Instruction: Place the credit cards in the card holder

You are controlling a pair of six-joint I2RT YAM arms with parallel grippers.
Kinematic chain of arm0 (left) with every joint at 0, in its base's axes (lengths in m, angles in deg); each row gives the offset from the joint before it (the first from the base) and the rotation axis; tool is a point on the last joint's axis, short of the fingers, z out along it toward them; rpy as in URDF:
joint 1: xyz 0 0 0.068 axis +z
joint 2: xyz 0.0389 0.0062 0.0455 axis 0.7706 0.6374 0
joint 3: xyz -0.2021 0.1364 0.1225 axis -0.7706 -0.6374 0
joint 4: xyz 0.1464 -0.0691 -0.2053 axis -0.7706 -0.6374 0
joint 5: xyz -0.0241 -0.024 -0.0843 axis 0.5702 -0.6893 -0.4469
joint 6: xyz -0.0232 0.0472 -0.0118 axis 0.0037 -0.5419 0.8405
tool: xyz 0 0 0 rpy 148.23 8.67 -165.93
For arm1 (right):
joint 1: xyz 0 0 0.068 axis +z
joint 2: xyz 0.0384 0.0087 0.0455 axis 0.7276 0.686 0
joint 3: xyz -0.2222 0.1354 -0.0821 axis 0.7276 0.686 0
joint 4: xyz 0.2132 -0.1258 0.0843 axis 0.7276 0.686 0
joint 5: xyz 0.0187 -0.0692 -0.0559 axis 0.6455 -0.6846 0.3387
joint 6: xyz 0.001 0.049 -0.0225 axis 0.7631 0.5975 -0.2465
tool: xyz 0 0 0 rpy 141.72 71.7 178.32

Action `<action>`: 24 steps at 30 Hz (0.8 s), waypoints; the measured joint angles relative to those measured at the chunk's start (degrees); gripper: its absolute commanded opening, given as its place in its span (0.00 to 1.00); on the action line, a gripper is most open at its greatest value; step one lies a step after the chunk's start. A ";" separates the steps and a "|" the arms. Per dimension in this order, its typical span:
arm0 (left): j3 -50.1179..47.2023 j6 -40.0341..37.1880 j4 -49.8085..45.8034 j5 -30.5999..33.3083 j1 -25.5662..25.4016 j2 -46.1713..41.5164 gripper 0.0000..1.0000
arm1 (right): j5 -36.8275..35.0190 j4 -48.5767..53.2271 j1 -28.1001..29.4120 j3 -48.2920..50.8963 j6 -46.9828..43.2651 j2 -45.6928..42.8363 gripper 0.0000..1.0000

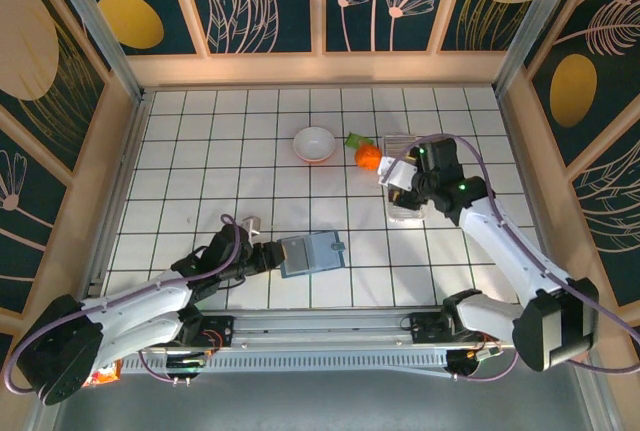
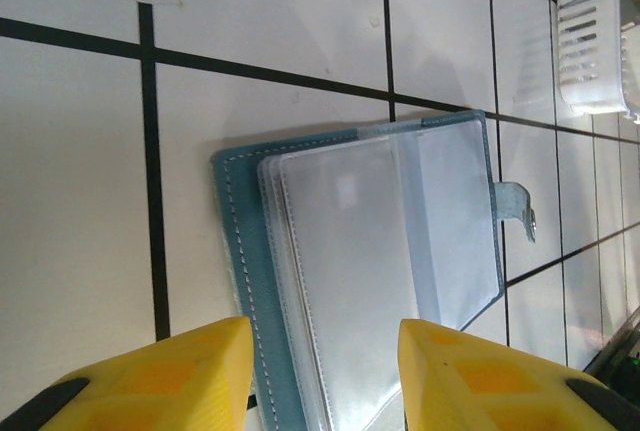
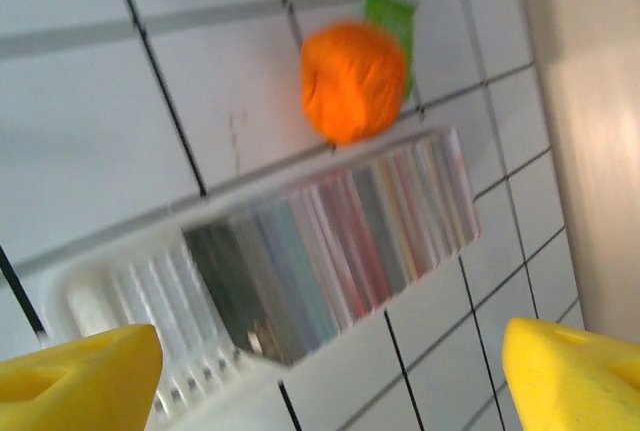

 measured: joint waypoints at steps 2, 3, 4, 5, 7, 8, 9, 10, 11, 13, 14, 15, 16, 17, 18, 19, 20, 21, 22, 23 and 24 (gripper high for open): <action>0.00 -0.20 0.28 -0.48 0.00 0.48 0.41 | -1.16 -0.24 -1.33 1.95 -4.02 1.29 0.88; 0.00 -0.24 0.46 -0.70 0.00 0.61 0.41 | -1.64 -0.72 -1.84 3.08 -6.14 1.92 0.88; 0.00 -0.24 0.68 -0.79 0.00 0.66 0.41 | -1.92 -1.77 -2.12 4.09 -7.80 2.43 0.88; 0.00 -0.24 0.87 -0.81 0.00 0.66 0.41 | -1.92 -2.51 -2.19 4.74 -8.98 2.95 0.88; 0.00 -0.24 1.44 -0.81 0.00 0.74 0.41 | -1.86 -4.15 -2.21 5.35 -11.56 4.79 0.88; 0.00 -0.24 1.68 -0.81 0.00 0.94 0.40 | -1.81 -5.01 -2.25 5.35 -12.46 5.70 0.88; 0.00 -0.24 1.90 -0.83 0.00 1.29 0.40 | -1.70 -6.32 -2.25 5.35 -13.57 6.91 0.88; 0.00 -0.24 2.03 -0.83 0.00 1.62 0.39 | -1.64 -7.45 -2.27 5.35 -14.49 8.13 0.88; 0.00 -0.24 2.08 -0.83 0.00 1.86 0.38 | -1.60 -8.33 -2.29 5.35 -15.26 9.09 0.87; 0.00 -0.22 2.08 -0.85 0.00 2.19 0.38 | -1.60 -10.43 -2.36 5.33 -16.74 11.52 0.85; 0.00 -0.22 2.10 -0.85 0.00 2.21 0.37 | -1.60 -11.19 -2.36 5.33 -17.31 12.57 0.85; 0.00 -0.22 2.14 -0.83 0.00 2.21 0.37 | -1.62 -11.91 -2.36 5.31 -18.01 13.73 0.84; 0.00 -0.22 2.23 -0.85 0.00 2.21 0.37 | -1.66 -12.70 -2.36 5.29 -18.49 14.95 0.83; 0.00 -0.22 2.29 -0.85 0.00 2.21 0.37 | -1.68 -13.31 -2.36 5.22 -18.82 16.02 0.82; 0.00 -0.22 2.34 -0.85 0.00 2.19 0.37 | -1.73 -13.84 -2.36 5.07 -19.10 17.22 0.81; -0.02 -0.22 2.38 -0.85 0.00 2.19 0.37 | -1.84 -14.14 -2.36 4.81 -19.45 18.23 0.79; -0.02 -0.22 2.43 -0.85 0.00 2.19 0.37 | -1.88 -14.43 -2.36 4.61 -19.69 18.91 0.77; -0.02 -0.22 2.45 -0.85 0.00 2.19 0.37 | -1.99 -14.71 -2.36 4.37 -19.87 19.54 0.75; -0.02 -0.22 2.45 -0.85 0.00 2.19 0.37 | -2.14 -15.21 -2.34 4.24 -20.09 19.93 0.73; -0.02 -0.22 2.47 -0.85 0.00 2.21 0.36 | -2.38 -15.72 -2.34 4.15 -20.24 20.22 0.70; -0.02 -0.22 2.47 -0.85 0.00 2.21 0.36 | -2.75 -16.13 -2.34 4.02 -20.35 20.37 0.67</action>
